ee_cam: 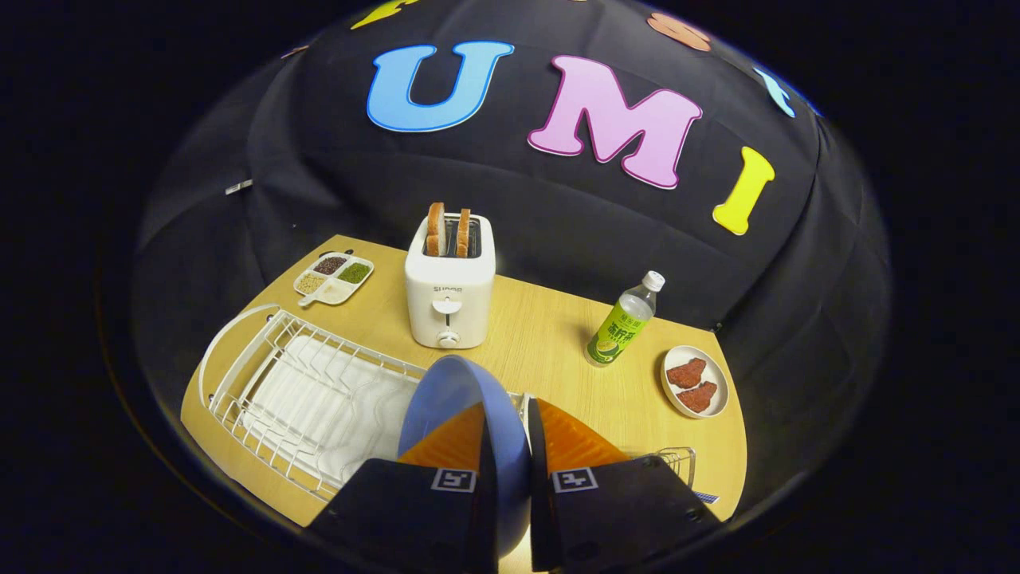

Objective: Take the plate from the dish rack, then take the spoon from the basket and place it into the plate.

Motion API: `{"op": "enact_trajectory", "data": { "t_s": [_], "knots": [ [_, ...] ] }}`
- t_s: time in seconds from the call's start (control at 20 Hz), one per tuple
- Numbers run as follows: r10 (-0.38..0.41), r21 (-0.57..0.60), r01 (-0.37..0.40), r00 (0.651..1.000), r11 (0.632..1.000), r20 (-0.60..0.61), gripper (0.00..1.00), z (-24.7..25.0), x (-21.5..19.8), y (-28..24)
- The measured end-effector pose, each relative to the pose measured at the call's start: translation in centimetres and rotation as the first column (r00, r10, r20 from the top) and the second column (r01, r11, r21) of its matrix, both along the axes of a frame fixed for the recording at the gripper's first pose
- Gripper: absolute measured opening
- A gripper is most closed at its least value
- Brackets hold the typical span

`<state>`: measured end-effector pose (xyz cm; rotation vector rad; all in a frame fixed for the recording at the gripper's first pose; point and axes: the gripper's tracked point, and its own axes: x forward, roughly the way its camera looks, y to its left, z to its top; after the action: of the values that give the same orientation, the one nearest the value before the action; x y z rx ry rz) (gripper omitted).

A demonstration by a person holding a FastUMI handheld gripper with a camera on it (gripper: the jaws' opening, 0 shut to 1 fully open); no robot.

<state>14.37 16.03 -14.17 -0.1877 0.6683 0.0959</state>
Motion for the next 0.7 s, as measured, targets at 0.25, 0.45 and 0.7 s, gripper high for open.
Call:
{"op": "enact_trajectory", "data": {
  "t_s": [0.25, 0.45, 0.7],
  "knots": [
    [-0.014, 0.150, 0.007, 0.999, 0.989, 0.042, 0.20, 3.9, -2.4, -2.8],
    [-0.045, 0.248, 0.034, 0.998, 0.968, 0.038, 0.20, 5.8, -6.3, -6.6],
    [-0.101, 0.359, 0.088, 0.995, 0.929, 0.016, 0.20, 5.8, -10.9, -11.8]
  ]
}}
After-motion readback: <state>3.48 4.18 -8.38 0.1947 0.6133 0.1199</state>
